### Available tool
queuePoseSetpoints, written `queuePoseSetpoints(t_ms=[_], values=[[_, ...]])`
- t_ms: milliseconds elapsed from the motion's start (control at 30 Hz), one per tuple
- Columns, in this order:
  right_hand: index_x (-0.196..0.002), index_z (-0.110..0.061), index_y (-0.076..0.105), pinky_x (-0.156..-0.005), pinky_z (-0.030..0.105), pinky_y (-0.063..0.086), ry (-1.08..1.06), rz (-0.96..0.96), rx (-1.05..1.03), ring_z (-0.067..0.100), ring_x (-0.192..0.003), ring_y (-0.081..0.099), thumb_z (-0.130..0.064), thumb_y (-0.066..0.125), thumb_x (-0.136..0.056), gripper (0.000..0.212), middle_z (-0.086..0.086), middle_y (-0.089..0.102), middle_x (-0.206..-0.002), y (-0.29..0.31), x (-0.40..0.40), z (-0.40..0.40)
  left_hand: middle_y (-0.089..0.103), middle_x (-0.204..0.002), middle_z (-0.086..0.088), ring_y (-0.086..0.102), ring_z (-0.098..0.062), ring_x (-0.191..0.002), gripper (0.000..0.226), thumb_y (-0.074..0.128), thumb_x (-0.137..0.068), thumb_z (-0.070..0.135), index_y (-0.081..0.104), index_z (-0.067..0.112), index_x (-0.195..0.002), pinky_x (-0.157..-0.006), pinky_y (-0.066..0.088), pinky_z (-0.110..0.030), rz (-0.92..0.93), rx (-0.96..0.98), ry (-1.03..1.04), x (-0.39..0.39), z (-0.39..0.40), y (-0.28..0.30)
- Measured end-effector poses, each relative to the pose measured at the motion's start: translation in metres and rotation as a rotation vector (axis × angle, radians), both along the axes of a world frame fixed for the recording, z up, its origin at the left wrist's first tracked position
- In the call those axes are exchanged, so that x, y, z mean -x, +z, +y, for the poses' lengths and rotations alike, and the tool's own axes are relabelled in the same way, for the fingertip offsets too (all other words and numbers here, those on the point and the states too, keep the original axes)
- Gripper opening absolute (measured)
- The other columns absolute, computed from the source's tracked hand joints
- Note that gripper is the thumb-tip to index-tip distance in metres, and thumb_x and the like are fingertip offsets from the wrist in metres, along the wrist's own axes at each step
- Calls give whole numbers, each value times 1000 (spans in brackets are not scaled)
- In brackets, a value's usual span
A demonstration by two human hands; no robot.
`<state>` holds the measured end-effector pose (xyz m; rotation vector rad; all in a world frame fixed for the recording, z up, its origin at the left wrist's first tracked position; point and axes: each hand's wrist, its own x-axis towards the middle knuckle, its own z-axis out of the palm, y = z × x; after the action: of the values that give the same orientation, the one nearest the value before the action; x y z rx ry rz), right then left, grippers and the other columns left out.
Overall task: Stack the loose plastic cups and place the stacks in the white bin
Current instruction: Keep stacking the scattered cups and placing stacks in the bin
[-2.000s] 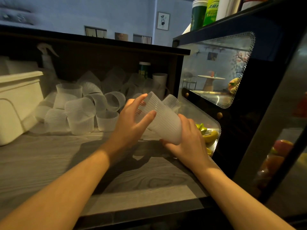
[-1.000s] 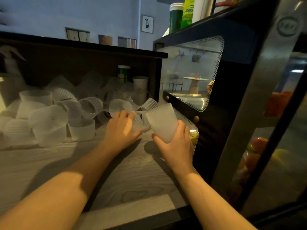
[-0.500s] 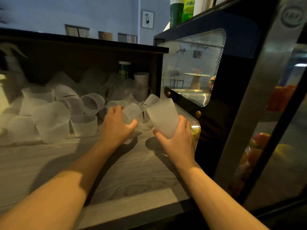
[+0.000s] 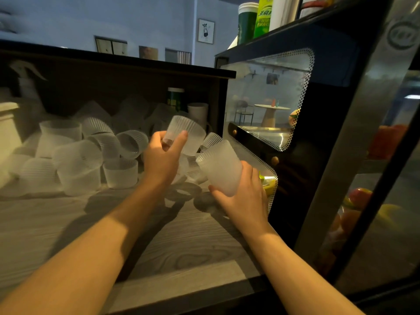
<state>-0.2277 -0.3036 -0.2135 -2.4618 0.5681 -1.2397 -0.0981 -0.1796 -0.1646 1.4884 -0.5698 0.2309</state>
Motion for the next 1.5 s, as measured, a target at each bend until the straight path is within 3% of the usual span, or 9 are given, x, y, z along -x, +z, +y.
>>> queuePoseSetpoints(t_ms=[133,333,467,600,767,933,1100,1267,1500], values=[[-131,-17,41,-74,27,33,-7,59,147,18,-101,49,-50,76,-69,78,2,50,-115,1,-2,4,57,-113,6,63,-20,-102,51,53,-92,43,41,24,-138,-87,55,-31,36,160,-192,0,-3,6],[-136,-16,38,-80,26,36,-11,49,97,19,-109,49,-50,77,-71,83,3,49,-121,2,-1,4,58,-117,-1,65,-16,-104,61,65,-81,45,40,21,-131,-77,56,-23,-28,126,-285,14,-10,0],[-134,-16,36,-79,28,41,-26,0,8,19,-110,48,-56,73,-74,82,3,47,-123,1,-1,1,55,-119,5,60,-7,-106,54,58,-92,46,37,22,-135,-75,54,-18,-214,-130,-225,29,-16,-11],[-130,-18,34,-82,38,50,-17,-53,-130,21,-111,49,-55,75,-73,79,3,45,-123,0,0,-5,52,-141,-1,50,-14,-125,83,33,-86,76,25,29,-153,-98,48,-39,-408,-451,-176,29,-19,-23],[-128,-20,35,-79,38,50,-21,-74,-158,19,-106,49,-58,75,-71,79,0,45,-119,-1,0,-6,54,-136,2,49,-13,-123,77,25,-88,74,39,26,-147,-101,45,-47,-444,-410,-13,13,-15,-23],[-126,-21,35,-75,33,46,-18,-87,-174,16,-103,47,-59,74,-71,76,-3,43,-115,-1,-1,-5,36,-150,-5,32,-25,-137,80,47,-87,67,30,22,-151,-108,37,-48,-464,-658,327,-23,-4,-35],[-125,-22,35,-79,35,46,-18,-82,-164,17,-102,48,-59,73,-71,76,-3,44,-113,-1,-2,-5,30,-152,-12,34,-36,-134,89,60,-82,65,26,18,-150,-105,38,-49,-320,-887,324,-43,2,-46],[-125,-21,35,-79,37,48,-17,-66,-170,19,-103,49,-59,73,-71,76,-1,45,-114,-2,-2,-5,41,-144,-11,46,-31,-126,77,70,-84,45,34,15,-145,-101,45,-44,-236,-649,320,-43,3,-43],[-130,-19,36,-82,38,49,5,-40,-102,19,-106,48,-55,76,-71,80,1,45,-119,0,1,-1,44,-123,4,56,-18,-105,50,52,-86,61,57,21,-116,-91,53,-41,-44,-27,176,-32,17,-19]])
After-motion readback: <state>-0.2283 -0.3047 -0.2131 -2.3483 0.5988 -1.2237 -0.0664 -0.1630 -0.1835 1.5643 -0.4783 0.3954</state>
